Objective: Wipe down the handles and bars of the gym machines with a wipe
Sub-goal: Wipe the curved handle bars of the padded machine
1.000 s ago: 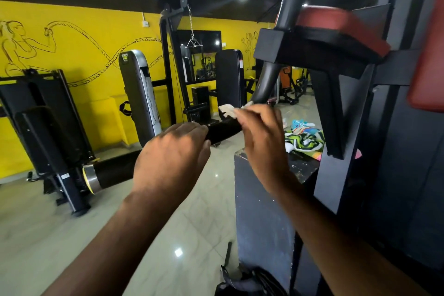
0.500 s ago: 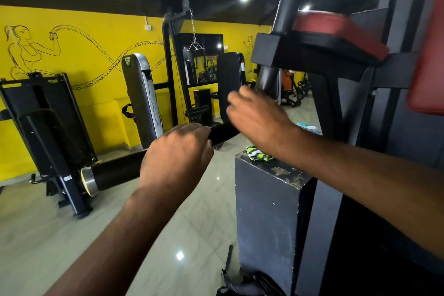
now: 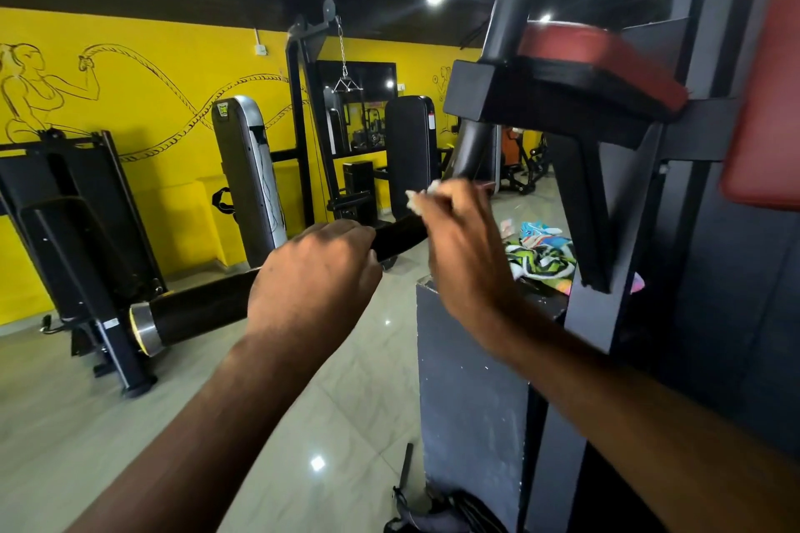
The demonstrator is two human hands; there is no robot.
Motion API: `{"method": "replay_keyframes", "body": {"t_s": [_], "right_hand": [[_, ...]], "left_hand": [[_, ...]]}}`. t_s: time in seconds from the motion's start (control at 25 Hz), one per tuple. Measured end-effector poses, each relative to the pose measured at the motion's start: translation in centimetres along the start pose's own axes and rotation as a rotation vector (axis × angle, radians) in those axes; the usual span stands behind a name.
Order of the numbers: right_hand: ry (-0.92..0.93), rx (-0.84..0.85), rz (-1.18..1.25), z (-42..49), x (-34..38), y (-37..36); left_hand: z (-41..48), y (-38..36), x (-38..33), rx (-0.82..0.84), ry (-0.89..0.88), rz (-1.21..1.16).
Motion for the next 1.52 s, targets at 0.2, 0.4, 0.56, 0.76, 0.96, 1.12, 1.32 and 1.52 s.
{"method": "replay_keyframes", "body": {"t_s": [0.2, 0.4, 0.56, 0.76, 0.96, 1.12, 1.32, 1.52], "right_hand": [[-0.722, -0.300, 0.839, -7.0, -3.3, -4.6], [-1.228, -0.133, 2.200, -6.6, 1.3, -13.0], [-1.135, -0.037, 2.470, -4.8, 2.2, -12.2], [-1.160, -0.101, 2.449, -4.0, -0.5, -12.5], [-1.101, -0.366, 2.204, -4.2, -4.9, -11.5], [-0.832, -0.446, 1.505, -4.4, -7.2, -7.4], [-0.003, -0.391, 0.429, -2.0, -4.0, -1.1], [0.248, -0.319, 0.053, -0.3, -2.6, 0.0]], "left_hand": [[0.0, -0.4, -0.2, 0.012, -0.010, 0.020], [0.1, -0.2, -0.3, 0.011, -0.023, 0.018], [0.1, -0.2, -0.4, 0.018, -0.019, 0.014], [0.3, -0.3, -0.5, 0.032, -0.011, -0.007], [0.7, -0.7, -0.9, 0.046, -0.005, -0.022], [0.9, -0.5, -1.0, 0.025, 0.006, -0.014], [1.0, -1.0, -1.2, 0.030, 0.016, 0.002], [1.0, -1.4, -1.0, 0.049, 0.010, -0.005]]}}
Point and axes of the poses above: each hand's wrist, its own z-axis towards the middle knuckle, its own y-axis out of the back of the hand, x = y × z, the point moved 10 cm from there along z, towards the middle knuckle, and after that the axes turned 9 degrees about -z, right-handed, at the moved point
